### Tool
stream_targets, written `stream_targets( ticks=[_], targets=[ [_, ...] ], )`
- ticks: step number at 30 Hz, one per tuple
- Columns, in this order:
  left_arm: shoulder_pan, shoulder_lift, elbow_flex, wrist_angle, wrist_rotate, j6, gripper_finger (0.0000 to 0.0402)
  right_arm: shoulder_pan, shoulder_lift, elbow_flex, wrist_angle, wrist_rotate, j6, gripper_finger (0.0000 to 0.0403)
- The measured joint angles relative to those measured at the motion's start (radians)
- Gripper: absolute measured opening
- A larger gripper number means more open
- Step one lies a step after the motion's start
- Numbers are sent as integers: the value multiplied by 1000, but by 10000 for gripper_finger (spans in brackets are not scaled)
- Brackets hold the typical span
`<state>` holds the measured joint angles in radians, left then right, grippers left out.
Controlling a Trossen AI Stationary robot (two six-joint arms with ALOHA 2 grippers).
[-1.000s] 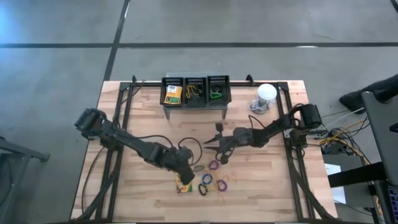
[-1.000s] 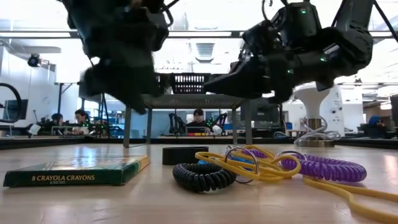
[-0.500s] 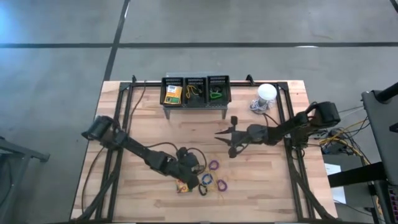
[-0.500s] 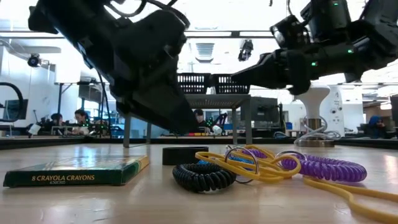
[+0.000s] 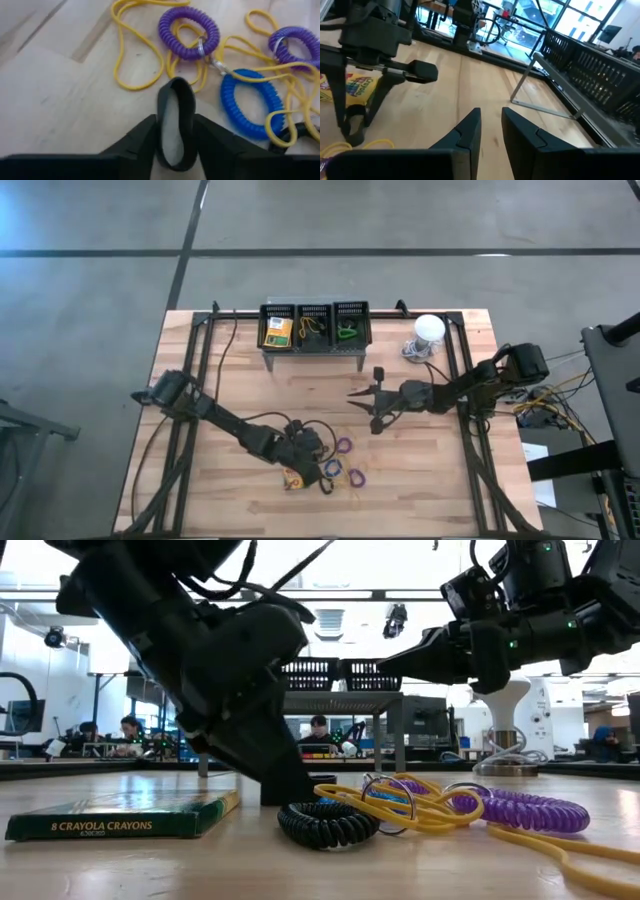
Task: Pick & Place Office Desk Supplies
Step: Put the black rubber band into the middle black bin
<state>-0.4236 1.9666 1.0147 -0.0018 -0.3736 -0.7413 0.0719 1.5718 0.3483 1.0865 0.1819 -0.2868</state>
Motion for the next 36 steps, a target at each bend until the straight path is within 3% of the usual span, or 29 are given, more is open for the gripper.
stream_targets(
  ticks=[6, 9, 13, 19, 23, 29, 36],
  targets=[
    [18, -35, 20, -78, 22, -34, 15, 0, 0, 2, -6, 0, 7, 66],
    [48, -128, 100, -278, 32, -45, 12, 0, 0, 0, -9, 0, 7, 66],
    [129, -265, 238, -529, -40, 13, 10, 0, 1, -8, -22, 0, 10, 65],
    [445, -346, 336, -563, 70, 242, 10, 0, 1, -12, -41, 1, 15, 59],
    [635, -348, 378, -562, 95, 446, 13, 0, 1, -18, -80, 1, 56, 59],
    [799, -348, 405, -560, 89, 484, 28, 7, 1, -27, -195, 1, 131, 57],
    [842, -344, 355, -564, 209, 497, 133, 48, 1, -33, -210, 3, 157, 56]
  ],
)
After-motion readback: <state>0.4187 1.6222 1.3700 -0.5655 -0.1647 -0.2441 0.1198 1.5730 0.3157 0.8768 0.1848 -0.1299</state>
